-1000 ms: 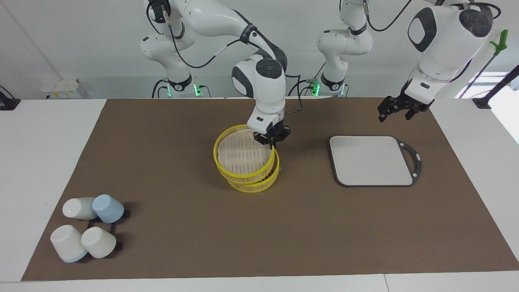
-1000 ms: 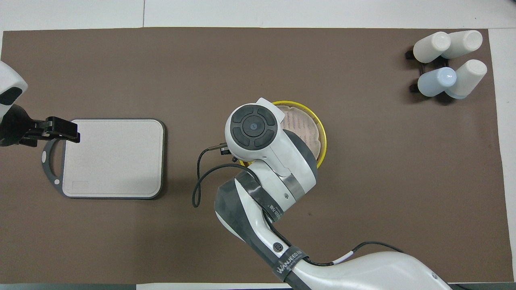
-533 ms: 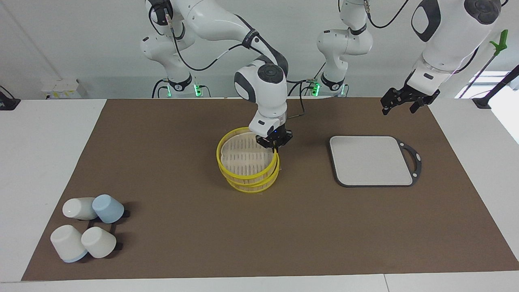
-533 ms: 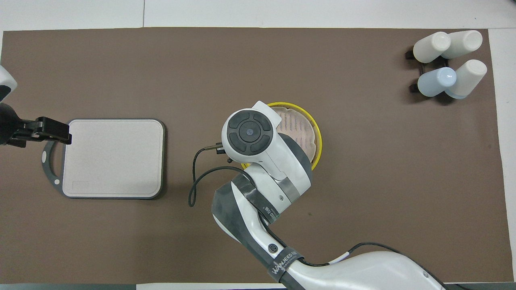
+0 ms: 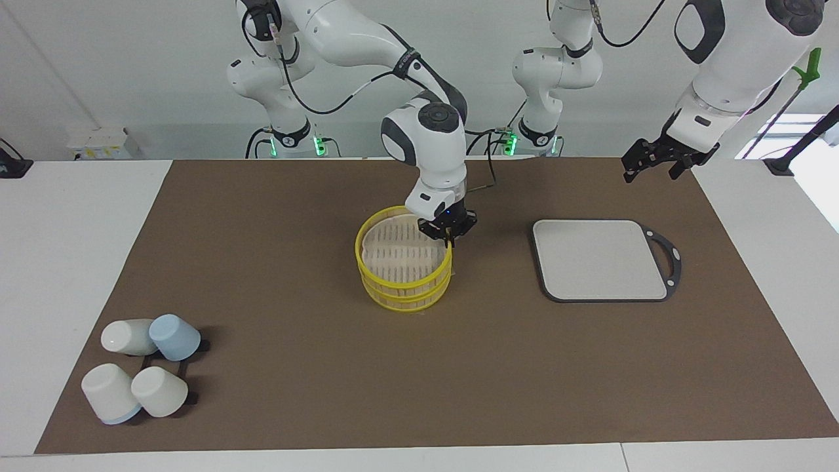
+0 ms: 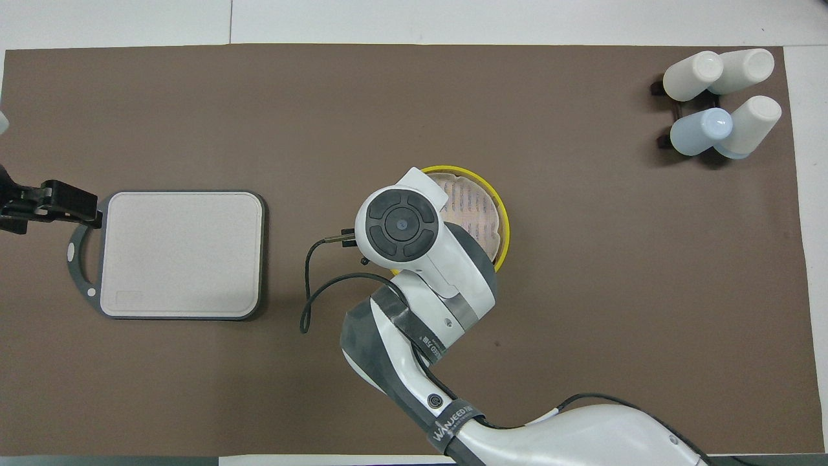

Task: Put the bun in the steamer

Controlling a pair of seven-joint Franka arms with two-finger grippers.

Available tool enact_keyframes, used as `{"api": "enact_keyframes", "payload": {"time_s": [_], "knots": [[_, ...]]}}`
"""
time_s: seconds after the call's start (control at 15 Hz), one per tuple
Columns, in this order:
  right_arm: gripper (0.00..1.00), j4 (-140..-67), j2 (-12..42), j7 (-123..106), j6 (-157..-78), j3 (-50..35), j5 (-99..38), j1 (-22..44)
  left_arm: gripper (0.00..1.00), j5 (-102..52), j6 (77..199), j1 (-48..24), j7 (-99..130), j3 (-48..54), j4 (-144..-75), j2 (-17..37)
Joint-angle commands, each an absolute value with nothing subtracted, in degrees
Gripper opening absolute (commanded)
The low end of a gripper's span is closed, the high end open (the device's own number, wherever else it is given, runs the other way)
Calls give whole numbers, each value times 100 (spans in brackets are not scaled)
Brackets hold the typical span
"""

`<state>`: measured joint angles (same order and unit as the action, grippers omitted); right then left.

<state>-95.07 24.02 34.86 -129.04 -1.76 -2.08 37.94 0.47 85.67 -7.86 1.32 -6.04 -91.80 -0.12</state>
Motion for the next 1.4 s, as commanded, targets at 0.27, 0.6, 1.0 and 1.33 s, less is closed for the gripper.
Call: {"api": "enact_keyframes", "payload": {"time_s": [0.27, 0.6, 1.0, 1.33], "knots": [[100, -9467, 2277, 3586, -13008, -167, -228, 3683, 100, -290, 8473, -668, 53, -545, -9053, -9], [100, -9395, 1225, 2853, -11607, -114, -132, 2605, 100, -237, 8464, -677, 53, -554, -9053, -18], [100, -10096, -261, 800, -9509, -123, -123, 1020, 100, -123, 8473, -729, 35, -554, -9053, -18], [100, -10310, -352, -49, -10035, -114, -70, 466, 100, -123, 8499, -721, 44, -571, -9053, -18]]}}
